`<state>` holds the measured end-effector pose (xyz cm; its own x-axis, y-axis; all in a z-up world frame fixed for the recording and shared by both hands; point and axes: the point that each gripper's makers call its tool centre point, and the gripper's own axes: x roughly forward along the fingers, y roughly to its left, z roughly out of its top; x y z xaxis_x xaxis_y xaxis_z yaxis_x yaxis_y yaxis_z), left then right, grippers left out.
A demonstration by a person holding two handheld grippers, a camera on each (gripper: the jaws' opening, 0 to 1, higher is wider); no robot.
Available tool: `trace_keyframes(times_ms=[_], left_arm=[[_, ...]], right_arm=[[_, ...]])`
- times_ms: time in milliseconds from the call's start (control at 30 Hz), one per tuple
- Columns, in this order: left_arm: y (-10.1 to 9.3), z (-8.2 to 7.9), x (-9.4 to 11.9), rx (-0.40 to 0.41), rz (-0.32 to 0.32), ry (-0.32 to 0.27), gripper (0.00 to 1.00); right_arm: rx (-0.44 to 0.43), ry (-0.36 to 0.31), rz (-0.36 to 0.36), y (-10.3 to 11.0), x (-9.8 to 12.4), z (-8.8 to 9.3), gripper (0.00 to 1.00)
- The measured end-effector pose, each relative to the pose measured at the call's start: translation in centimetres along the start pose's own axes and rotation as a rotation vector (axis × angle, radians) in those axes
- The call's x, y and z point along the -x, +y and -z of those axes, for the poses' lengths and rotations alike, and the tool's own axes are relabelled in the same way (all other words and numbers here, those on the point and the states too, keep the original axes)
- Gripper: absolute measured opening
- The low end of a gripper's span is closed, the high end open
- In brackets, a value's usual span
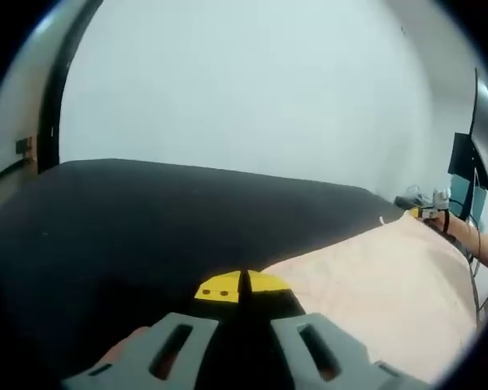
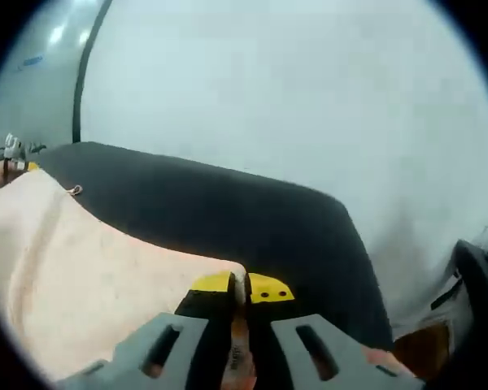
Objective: Fold the towel on the table until its edges align and the towel forms a compact rectangular stack.
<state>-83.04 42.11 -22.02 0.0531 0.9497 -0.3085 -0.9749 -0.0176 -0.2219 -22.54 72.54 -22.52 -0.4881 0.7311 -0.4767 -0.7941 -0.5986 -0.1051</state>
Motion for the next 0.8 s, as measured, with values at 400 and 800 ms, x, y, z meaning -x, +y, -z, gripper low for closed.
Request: trace_keyframes(times_ms=[400,800], left_arm=[[1.8,-1.0,-3.0,0.183,0.067,0.119,0.17],[-0.4,-1.5,-1.4,0.031,0.065,0.040,0.01]], right_arm=[[-0.153,-0.077,0.036,-2.3,1.4,-1.9,0.25],[-0.113,-0.028,-0.102,0.6,-0.6,-1.1,0.07]])
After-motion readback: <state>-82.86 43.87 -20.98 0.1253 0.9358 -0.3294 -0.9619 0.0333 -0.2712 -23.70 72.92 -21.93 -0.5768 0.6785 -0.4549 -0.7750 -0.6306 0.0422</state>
